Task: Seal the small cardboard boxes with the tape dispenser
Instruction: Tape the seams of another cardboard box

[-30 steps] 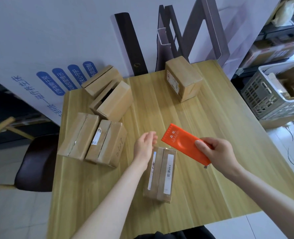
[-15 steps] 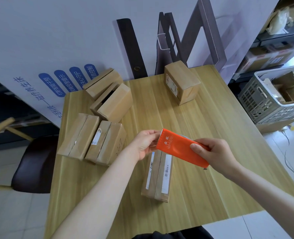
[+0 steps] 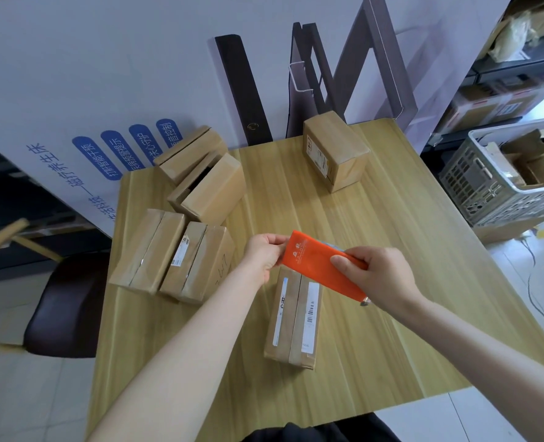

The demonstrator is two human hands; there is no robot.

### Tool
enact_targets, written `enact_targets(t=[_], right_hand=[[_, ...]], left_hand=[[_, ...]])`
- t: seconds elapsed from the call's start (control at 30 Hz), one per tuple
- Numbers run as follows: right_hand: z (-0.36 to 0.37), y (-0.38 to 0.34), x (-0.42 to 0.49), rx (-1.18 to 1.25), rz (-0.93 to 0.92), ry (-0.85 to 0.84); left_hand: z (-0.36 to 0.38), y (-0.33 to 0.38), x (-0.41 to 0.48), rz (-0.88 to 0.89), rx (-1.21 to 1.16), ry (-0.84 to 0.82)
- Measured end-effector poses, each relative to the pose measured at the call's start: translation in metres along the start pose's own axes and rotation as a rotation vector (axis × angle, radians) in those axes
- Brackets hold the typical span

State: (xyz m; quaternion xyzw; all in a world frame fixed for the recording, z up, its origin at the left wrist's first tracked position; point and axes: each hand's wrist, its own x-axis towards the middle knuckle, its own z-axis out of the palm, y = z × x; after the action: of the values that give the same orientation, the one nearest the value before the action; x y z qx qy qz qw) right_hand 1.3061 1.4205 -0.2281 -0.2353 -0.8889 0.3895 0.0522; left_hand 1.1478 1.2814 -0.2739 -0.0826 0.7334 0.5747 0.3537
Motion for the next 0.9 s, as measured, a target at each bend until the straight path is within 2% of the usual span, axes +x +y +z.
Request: enact_targets(t=[0.17,0.53,0.63,0.73,0.9], right_hand=[[0.002,-0.015,-0.002,-0.155,0.004,-0.020],[-0.034,0.025,-0.022,-0.130,0.056,-0.013],[-0.051,0.041,-0.024,-0.139,0.096,-0.012],[-0.061,0.052,-0.014,-0.278,0.156,-0.004],[-0.056,0.054,0.008,-0.400,0.219,-0.118]], left_hand=[[-0.003,-0.005,0.010,-0.006,0.032,0.105],[-0.045,-0.009,0.024,-0.035,0.048,0.285],[-0.042,-0.013,0.020,-0.016,0.044,0.263],[-0.031,-0.017,0.013,0.009,0.066,0.202],[-0.029,-0.020,0.011,0.010,0.158,0.134]])
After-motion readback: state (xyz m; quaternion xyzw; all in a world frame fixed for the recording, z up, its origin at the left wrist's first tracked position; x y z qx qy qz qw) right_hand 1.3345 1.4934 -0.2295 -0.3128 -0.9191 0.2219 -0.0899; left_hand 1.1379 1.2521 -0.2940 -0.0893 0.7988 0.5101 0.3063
